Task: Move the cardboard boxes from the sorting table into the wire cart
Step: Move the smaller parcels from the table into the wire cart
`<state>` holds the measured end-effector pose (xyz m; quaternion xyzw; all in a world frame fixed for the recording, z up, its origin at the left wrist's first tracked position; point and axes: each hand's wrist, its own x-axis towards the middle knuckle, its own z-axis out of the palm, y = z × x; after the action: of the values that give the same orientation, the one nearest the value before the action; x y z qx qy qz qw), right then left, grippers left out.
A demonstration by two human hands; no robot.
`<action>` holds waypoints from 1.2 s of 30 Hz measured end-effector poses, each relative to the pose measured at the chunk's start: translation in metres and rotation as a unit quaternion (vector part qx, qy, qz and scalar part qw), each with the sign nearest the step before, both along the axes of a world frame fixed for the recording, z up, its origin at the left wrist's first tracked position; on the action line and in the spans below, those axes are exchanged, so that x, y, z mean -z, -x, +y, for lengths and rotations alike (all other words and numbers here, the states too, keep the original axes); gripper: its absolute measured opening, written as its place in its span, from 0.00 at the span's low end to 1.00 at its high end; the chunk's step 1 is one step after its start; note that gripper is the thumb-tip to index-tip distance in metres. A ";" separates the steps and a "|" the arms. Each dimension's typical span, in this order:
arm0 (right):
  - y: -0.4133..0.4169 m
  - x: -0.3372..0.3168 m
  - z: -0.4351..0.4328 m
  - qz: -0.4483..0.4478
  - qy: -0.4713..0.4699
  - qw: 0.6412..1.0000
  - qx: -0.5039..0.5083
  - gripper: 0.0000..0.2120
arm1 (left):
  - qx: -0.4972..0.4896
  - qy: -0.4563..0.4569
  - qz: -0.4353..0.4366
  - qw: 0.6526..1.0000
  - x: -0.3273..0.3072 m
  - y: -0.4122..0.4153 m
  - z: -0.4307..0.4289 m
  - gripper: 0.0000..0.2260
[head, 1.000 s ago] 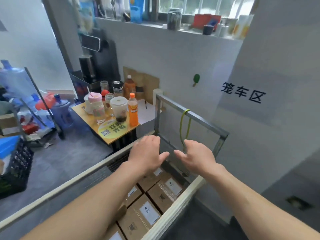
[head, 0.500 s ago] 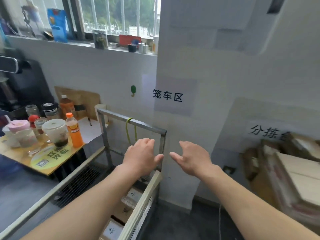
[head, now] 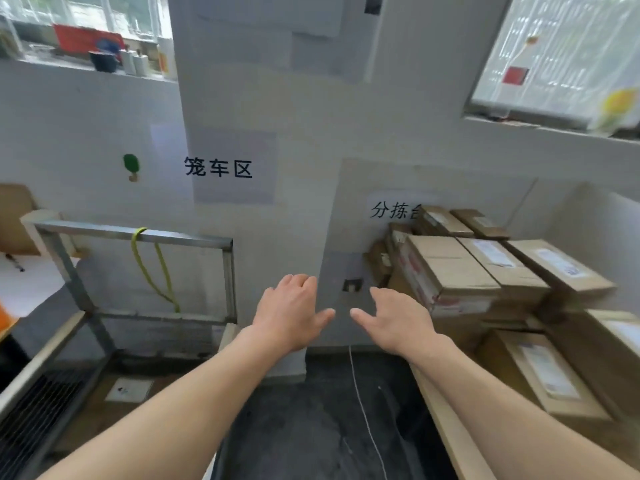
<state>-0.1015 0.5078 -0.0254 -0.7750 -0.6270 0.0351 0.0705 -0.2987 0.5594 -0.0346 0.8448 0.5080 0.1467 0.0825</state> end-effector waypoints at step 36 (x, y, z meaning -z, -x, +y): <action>-0.402 0.107 -0.148 0.096 0.101 0.960 0.241 0.21 | 0.145 0.095 0.052 0.983 0.065 -0.393 -0.094 0.31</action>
<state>0.3002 0.3600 -0.1327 -0.8991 -0.4053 0.1548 0.0579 0.0947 0.4656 -0.0999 0.9041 0.3954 0.0401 0.1567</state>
